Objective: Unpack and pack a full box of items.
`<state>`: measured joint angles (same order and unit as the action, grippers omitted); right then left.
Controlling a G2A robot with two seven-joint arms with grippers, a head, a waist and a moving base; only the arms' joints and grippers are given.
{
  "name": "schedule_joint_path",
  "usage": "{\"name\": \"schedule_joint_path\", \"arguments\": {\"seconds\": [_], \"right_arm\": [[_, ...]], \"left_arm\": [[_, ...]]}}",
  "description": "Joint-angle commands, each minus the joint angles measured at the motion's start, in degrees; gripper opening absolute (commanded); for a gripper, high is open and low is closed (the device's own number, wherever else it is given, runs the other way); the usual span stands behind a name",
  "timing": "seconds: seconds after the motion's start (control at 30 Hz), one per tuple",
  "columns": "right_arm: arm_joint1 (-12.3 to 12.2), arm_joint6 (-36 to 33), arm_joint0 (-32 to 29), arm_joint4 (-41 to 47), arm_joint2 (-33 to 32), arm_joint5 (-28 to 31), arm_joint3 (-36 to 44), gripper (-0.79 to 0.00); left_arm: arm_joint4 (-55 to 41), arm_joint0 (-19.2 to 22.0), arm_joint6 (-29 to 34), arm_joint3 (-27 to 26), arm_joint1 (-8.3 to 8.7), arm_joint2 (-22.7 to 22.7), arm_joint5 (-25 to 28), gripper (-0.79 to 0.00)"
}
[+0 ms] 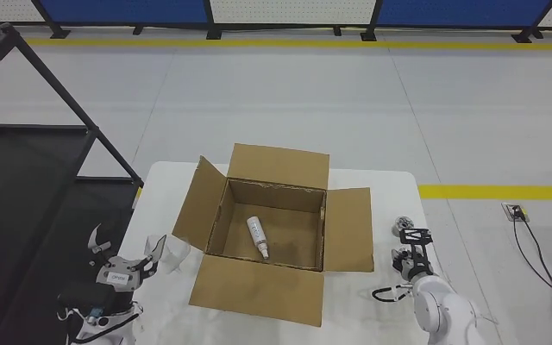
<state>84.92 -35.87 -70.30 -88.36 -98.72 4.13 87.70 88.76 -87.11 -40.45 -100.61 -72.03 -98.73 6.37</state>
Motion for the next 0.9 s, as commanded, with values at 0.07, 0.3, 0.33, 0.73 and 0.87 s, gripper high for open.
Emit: {"name": "schedule_joint_path", "arguments": {"seconds": [0.07, 0.3, 0.33, 0.73, 0.87], "right_arm": [[-0.22, 0.59, -0.7, 0.57, -0.39, -0.82, 1.82, -0.142], [-0.19, 3.14, -2.98, 6.81, -1.6, -4.52, 11.01, 0.0], [-0.11, 3.7, -3.66, 8.5, -1.6, -5.51, 13.61, 0.0], [0.6, 9.88, -7.64, 17.2, 4.35, -10.75, 33.51, 0.0], [0.7, 11.74, -8.72, 19.29, 8.25, -9.34, 38.01, 0.0]], "left_arm": [[-0.14, -0.06, -0.23, 0.2, 0.02, 0.1, 0.03, 0.0], [-0.81, -0.07, -1.09, 0.8, 0.1, -0.15, 0.36, 0.0], [-0.88, 0.02, -1.26, 0.99, 0.13, -0.21, 0.56, 0.0], [-2.56, 1.18, -1.95, 3.34, 0.35, -1.05, 1.85, 0.0], [-3.02, 1.01, -2.27, 3.09, 0.39, -1.36, 1.77, 0.0]]}}
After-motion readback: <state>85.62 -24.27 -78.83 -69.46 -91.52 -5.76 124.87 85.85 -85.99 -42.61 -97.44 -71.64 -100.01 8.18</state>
